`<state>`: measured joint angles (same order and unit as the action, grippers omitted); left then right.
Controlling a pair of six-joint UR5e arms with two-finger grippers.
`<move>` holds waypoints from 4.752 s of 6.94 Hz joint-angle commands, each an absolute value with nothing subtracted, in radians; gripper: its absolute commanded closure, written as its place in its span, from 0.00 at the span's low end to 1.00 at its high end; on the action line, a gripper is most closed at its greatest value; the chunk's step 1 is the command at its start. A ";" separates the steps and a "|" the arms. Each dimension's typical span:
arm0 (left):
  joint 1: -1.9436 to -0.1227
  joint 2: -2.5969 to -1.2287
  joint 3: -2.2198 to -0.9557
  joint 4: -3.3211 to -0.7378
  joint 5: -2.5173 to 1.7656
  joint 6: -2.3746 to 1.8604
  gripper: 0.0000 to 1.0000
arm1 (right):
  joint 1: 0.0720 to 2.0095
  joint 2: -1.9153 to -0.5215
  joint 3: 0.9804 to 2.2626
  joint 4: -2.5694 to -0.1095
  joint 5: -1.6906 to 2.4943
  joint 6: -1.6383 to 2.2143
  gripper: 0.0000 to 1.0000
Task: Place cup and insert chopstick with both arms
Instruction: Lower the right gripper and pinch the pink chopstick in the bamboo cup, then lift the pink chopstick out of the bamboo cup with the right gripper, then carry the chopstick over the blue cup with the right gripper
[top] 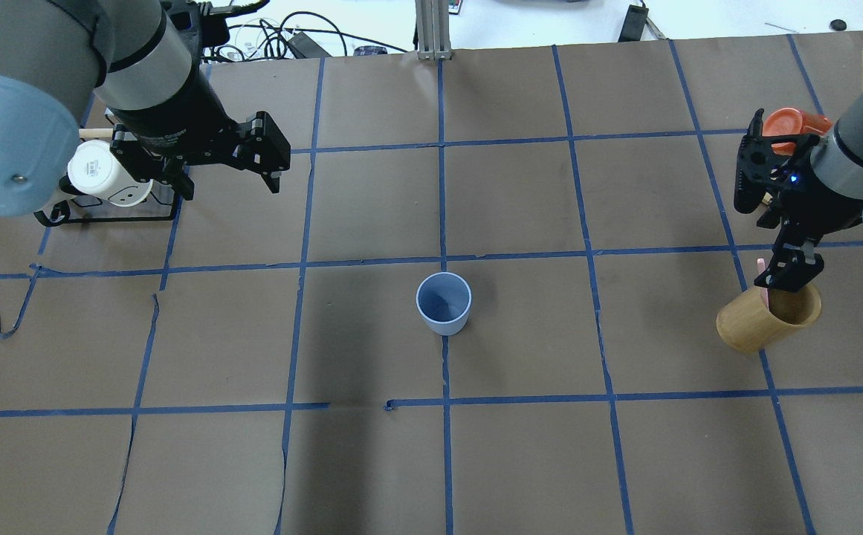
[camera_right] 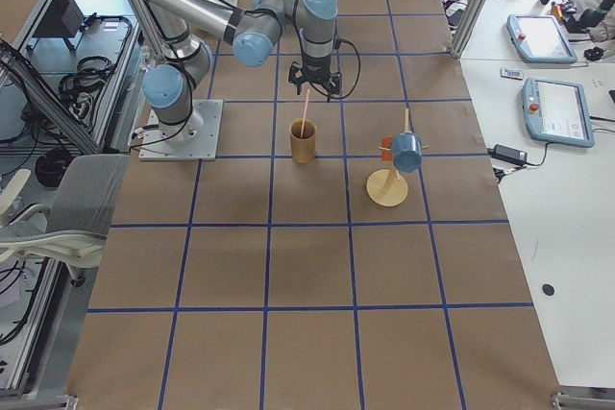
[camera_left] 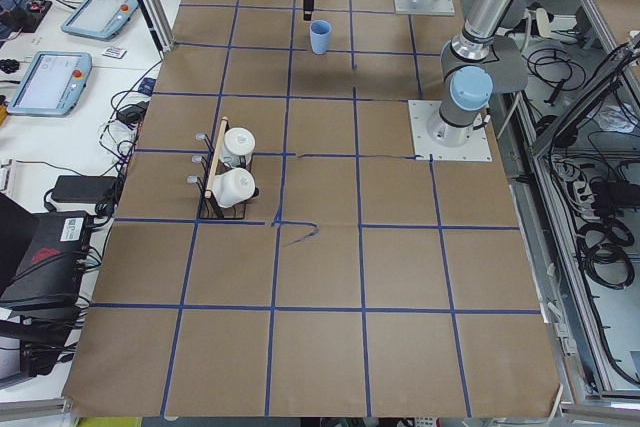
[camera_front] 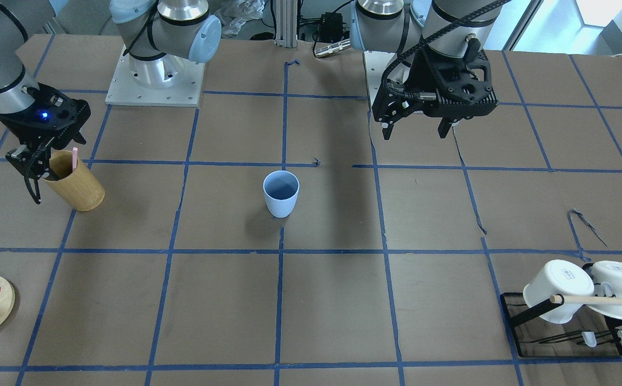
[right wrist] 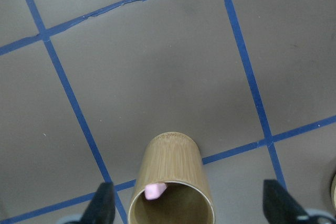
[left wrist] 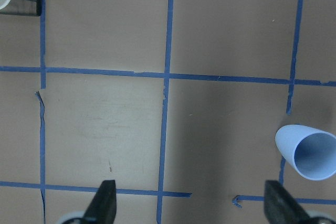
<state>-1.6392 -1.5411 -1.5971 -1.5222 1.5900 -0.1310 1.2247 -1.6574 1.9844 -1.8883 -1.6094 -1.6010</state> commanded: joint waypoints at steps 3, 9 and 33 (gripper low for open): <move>-1.637 -1.539 -1.595 -1.520 1.589 -0.129 0.00 | 1.226 -1.657 1.993 -1.878 -1.624 -1.586 0.53; -1.637 -1.539 -1.594 -1.520 1.591 -0.129 0.00 | 1.227 -1.660 1.985 -1.838 -1.631 -1.586 0.83; -1.637 -1.540 -1.592 -1.520 1.591 -0.129 0.00 | 1.934 -1.528 1.763 -2.123 -1.384 -0.319 1.00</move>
<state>-1.6367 -1.5401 -1.5923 -1.5202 1.5896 -0.1287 1.9321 -1.5426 1.7624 -2.1240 -1.3837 -0.3167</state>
